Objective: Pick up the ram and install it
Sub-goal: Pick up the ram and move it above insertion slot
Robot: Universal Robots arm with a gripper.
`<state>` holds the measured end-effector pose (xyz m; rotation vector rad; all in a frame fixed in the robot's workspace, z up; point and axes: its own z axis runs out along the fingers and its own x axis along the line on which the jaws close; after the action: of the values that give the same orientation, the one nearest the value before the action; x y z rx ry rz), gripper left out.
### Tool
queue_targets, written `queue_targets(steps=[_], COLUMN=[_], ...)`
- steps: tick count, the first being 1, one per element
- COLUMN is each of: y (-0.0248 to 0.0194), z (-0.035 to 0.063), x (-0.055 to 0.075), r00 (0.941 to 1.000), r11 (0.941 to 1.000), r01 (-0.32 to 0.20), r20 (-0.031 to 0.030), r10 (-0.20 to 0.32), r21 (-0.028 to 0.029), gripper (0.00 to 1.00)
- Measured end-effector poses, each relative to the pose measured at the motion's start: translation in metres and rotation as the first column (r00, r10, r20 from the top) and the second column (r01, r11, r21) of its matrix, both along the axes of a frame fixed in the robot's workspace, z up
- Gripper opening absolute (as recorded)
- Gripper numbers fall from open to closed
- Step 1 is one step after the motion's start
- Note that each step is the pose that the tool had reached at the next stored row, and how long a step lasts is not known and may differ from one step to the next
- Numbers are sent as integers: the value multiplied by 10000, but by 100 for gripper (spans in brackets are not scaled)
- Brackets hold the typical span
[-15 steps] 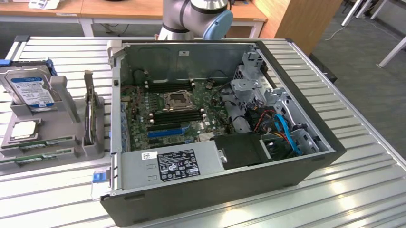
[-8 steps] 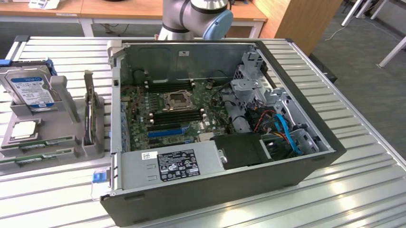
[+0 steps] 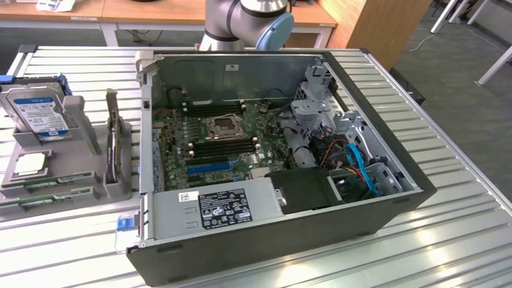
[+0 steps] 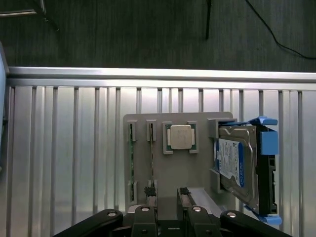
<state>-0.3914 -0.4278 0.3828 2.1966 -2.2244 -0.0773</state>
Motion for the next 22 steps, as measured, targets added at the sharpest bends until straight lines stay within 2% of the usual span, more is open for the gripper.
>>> queue_targets(steps=[13,22], y=[-5,-11], z=[-126,-190], x=[0,0], r00=[10000,10000], r11=[10000,10000], r01=[0,0], r20=[0,0], r10=[0,0], r21=[20,96], gripper=[30,30])
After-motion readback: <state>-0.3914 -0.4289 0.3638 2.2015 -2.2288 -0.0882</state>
